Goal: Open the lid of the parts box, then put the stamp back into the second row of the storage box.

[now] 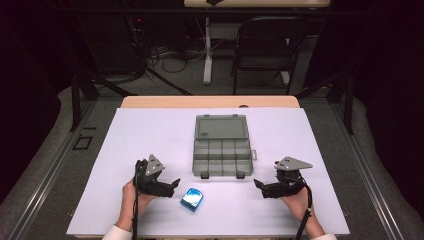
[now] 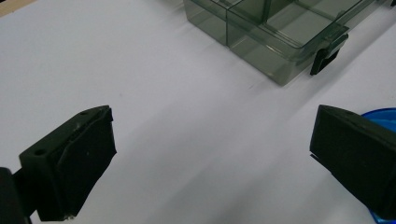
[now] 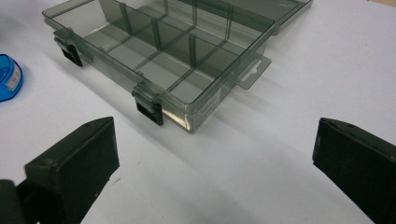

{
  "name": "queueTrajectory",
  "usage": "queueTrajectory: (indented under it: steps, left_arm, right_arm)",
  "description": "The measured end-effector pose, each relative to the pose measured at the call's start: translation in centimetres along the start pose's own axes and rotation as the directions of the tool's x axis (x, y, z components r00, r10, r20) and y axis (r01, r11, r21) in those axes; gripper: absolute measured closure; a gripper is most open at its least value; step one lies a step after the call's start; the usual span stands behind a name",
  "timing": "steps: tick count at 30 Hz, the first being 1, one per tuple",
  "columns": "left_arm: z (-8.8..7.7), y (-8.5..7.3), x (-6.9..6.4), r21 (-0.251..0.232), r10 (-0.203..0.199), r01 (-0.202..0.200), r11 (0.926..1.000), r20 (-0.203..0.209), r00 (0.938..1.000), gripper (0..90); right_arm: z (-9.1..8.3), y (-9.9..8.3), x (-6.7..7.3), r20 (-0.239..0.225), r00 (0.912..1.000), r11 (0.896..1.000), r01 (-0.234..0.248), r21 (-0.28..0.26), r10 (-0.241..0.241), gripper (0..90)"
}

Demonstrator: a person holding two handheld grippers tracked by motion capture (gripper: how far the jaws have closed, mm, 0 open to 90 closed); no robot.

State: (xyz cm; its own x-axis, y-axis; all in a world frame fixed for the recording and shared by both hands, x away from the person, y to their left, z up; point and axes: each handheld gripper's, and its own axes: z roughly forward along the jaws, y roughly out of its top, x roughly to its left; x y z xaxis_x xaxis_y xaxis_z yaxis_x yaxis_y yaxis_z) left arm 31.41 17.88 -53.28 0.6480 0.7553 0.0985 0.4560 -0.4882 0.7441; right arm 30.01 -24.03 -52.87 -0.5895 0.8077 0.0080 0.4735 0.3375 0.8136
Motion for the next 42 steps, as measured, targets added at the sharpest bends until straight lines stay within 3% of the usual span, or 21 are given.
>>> queueTrajectory:
  steps: [17, 42]
  left_arm:
    - [-1.4, -1.1, -0.6, 0.016, -0.018, 0.018, 0.9997, -0.002, 0.9998, 0.3]
    - [-2.2, -0.3, -1.9, 0.056, -0.036, 0.037, 0.9977, -0.027, 0.999, 0.4]
  right_arm:
    - [-0.4, -0.6, 0.7, 0.006, 0.9996, 1.0, 0.026, -0.01, -0.026, 0.0]
    - [-0.3, -0.6, 0.5, 0.001, 0.9998, 1.0, 0.02, -0.013, -0.02, 0.0]
